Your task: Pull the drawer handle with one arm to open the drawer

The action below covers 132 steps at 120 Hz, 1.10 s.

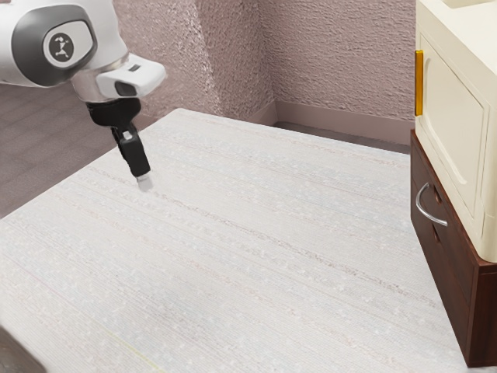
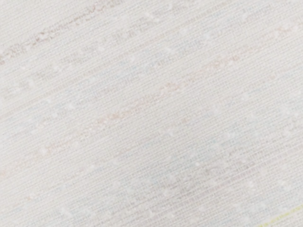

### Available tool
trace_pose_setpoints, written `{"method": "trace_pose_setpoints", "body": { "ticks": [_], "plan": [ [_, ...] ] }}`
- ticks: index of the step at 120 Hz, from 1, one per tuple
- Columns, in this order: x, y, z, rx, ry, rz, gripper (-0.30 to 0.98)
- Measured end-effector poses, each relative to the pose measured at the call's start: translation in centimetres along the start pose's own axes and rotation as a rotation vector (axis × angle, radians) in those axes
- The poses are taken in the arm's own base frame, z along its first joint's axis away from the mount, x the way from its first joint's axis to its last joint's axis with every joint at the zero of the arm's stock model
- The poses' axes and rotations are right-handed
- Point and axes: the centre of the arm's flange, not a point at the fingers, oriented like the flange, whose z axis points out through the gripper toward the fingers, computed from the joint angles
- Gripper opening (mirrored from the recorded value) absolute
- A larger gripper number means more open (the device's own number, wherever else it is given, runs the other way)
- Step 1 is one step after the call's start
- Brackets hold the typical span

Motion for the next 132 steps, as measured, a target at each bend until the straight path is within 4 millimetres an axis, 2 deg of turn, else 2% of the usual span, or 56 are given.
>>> {"method": "trace_pose_setpoints", "body": {
  "ticks": [25,36,47,52,57,69,74,78,84,96,103,132],
  "plan": [
    [-2.1,-3.5,0.2,0.023,0.017,0.043,0.69],
    [-2.6,-5.1,1.4,0.014,0.006,0.077,0.69],
    [-2.0,-5.1,1.9,0.01,0.002,0.176,0.69],
    [-0.7,-4.2,2.5,0.004,-0.004,0.246,0.69],
    [1.4,-2.5,3.2,-0.004,-0.01,0.34,0.69],
    [7.4,5.1,3.7,-0.012,-0.009,0.623,0.69],
    [9.1,7.8,3.8,-0.013,-0.008,0.721,0.69],
    [9.9,9.1,3.9,-0.013,-0.006,0.779,0.68],
    [10.3,9.5,4.0,-0.012,-0.003,0.835,0.68],
    [10.2,8.5,4.3,-0.008,0.007,0.905,0.68],
    [10.4,8.5,4.3,-0.004,0.013,0.956,0.69],
    [14.1,12.8,4.3,0.022,0.054,1.219,0.69]
  ]
}}
